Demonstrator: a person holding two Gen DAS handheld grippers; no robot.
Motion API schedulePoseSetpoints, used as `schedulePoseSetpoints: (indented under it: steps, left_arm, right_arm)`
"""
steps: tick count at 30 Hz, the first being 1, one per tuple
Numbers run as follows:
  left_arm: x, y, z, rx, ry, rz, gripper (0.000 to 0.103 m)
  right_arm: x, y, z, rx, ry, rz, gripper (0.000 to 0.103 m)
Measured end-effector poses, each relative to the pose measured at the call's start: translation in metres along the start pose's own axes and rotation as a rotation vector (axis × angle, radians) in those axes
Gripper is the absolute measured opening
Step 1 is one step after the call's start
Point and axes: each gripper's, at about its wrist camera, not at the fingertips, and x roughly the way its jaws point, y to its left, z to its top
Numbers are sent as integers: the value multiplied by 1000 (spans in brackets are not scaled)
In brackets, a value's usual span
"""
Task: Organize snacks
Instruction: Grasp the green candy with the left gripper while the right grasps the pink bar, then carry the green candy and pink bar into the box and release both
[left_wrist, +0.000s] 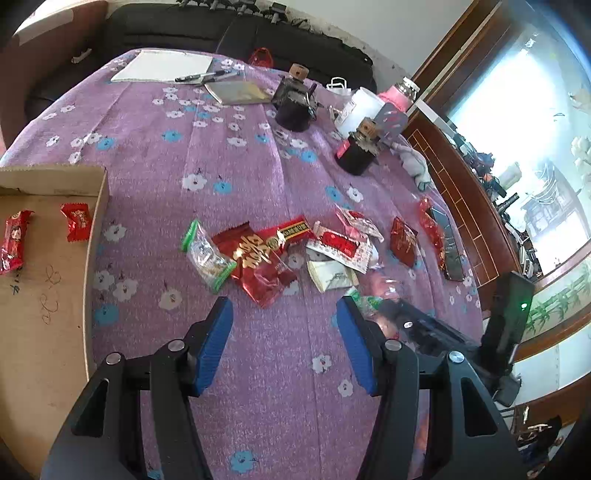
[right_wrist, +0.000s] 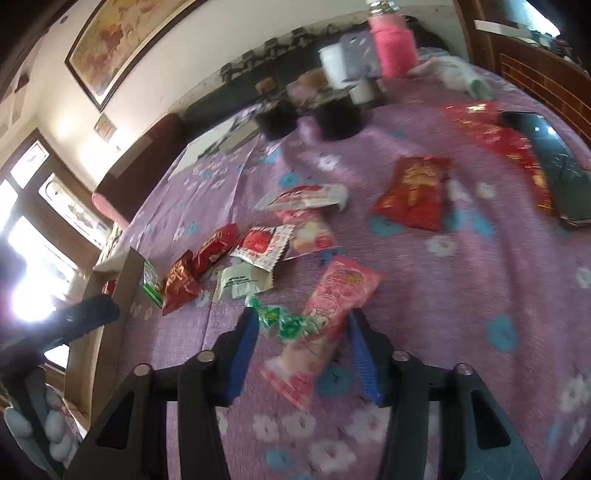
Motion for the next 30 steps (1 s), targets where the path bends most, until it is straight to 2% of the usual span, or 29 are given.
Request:
schedulePoseSetpoints:
  steps: [1, 5, 6, 9, 13, 17, 20, 22, 25, 28, 30]
  left_arm:
    - [-1, 2, 0, -3, 1, -2, 57]
    - [1, 10, -4, -3, 14, 7, 57]
    - [3, 11, -5, -5, 18, 9, 57]
    - [7, 14, -10, -9, 34, 9, 57]
    - [14, 13, -14, -12, 51, 2, 57]
    - [17, 10, -16, -14, 58, -2, 57]
    - [20, 7, -18, -3, 68, -9, 57]
    - [22, 5, -19, 1, 69, -9, 57]
    - [22, 6, -19, -18, 65, -18, 57]
    - [20, 7, -19, -17, 61, -4, 57]
    - [20, 8, -19, -20, 61, 4, 57]
  right_arm:
    - [3, 12, -3, -60, 18, 37, 33]
    - [-7, 56, -23, -271, 78, 297, 32]
    - [-11, 59, -25, -286, 65, 302, 33]
    - [-14, 59, -24, -276, 33, 235, 39]
    - [-5, 63, -31, -242, 92, 177, 39]
    - [-13, 74, -41, -211, 86, 61, 51]
    - [-24, 74, -47, -167, 76, 107, 51]
    - [-27, 84, -51, -171, 75, 89, 51]
    - [-17, 102, -53, -210, 86, -3, 51]
    - [-2, 115, -57, -225, 99, -56, 51]
    - [7, 118, -60, -225, 108, -87, 45]
